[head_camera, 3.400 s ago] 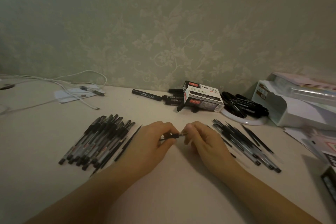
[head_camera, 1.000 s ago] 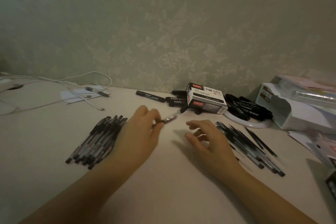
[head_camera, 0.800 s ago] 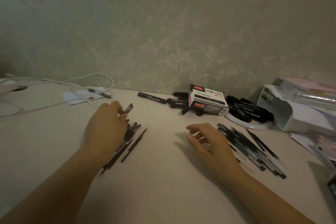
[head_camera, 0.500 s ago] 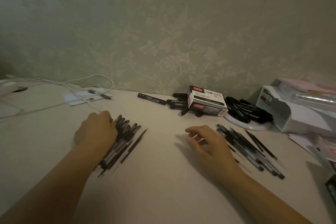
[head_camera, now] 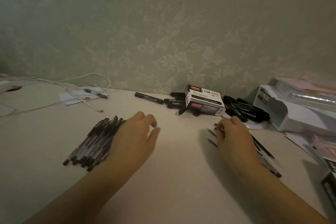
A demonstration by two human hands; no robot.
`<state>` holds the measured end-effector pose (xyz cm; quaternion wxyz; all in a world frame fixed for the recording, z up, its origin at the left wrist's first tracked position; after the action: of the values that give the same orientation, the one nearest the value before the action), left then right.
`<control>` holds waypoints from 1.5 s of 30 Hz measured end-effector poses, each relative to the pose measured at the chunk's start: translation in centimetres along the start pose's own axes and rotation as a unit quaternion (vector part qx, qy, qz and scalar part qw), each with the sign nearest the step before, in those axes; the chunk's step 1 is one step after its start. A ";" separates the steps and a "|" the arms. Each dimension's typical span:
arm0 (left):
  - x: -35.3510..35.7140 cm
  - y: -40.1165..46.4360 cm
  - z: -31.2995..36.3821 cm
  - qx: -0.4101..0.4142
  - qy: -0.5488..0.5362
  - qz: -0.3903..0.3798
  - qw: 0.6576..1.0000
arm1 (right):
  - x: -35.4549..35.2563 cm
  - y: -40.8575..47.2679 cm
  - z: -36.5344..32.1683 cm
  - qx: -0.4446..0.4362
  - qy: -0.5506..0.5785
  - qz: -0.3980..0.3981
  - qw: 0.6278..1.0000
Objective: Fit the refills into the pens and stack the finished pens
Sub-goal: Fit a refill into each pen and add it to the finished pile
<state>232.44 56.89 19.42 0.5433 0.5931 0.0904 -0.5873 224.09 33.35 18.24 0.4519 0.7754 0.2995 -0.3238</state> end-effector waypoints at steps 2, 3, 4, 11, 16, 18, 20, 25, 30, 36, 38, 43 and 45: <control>1.4 -0.6 1.1 0.026 -0.030 -0.037 0.999 | -0.3 0.3 1.2 0.042 -0.055 -0.024 0.997; 2.0 -0.9 1.3 0.034 -0.040 -0.051 0.997 | -0.3 0.3 1.6 0.057 -0.076 -0.039 0.995; 2.5 -0.9 1.3 0.039 -0.046 -0.060 0.996 | -0.2 0.3 1.8 0.066 -0.086 -0.051 0.993; 3.1 -1.0 1.0 0.054 -0.063 -0.076 0.994 | 0.4 0.2 2.1 0.060 -0.112 -0.067 0.990; 3.1 -0.9 1.1 0.054 -0.070 -0.076 0.993 | 0.4 0.3 2.2 0.076 -0.107 -0.082 0.988; 3.0 -0.9 1.1 0.053 -0.072 -0.075 0.993 | 0.1 0.4 1.9 0.075 -0.097 -0.077 0.989; 3.0 -0.8 1.2 0.048 -0.083 -0.075 0.993 | -0.7 0.8 1.0 0.052 -0.054 -0.041 0.996; 3.1 -0.8 1.5 -0.029 -0.295 -0.090 0.951 | -1.0 0.4 -4.0 0.062 0.277 -0.066 0.957; 3.8 -1.1 3.0 -0.045 -0.487 -0.183 0.853 | 2.9 -2.2 -6.1 0.141 0.507 -0.211 0.824; 3.8 -1.1 2.6 -0.025 -0.364 -0.189 0.911 | 3.6 -2.3 -4.8 0.143 0.544 -0.218 0.798; 3.8 -1.3 2.7 -0.023 -0.363 -0.201 0.910 | 3.8 -2.4 -4.8 0.126 0.536 -0.220 0.805; 3.9 -1.6 3.1 -0.040 -0.394 -0.228 0.889 | 4.5 -2.3 -4.3 0.149 0.570 -0.221 0.778; 4.0 -1.5 2.8 -0.035 -0.371 -0.217 0.902 | 4.7 -2.3 -4.1 0.155 0.586 -0.225 0.763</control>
<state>230.85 53.28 16.25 0.4171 0.2791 0.0290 -0.8644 226.16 38.84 14.98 -0.0236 0.7837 0.6179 0.0593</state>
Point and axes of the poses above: each hand's wrist, its own y-axis towards the middle knuckle, its own x-axis out of the palm, z = x × y, the point moved 5 cm from there along y, towards the middle knuckle, and after that the axes turned 6 degrees about y, right-handed, at the moved point
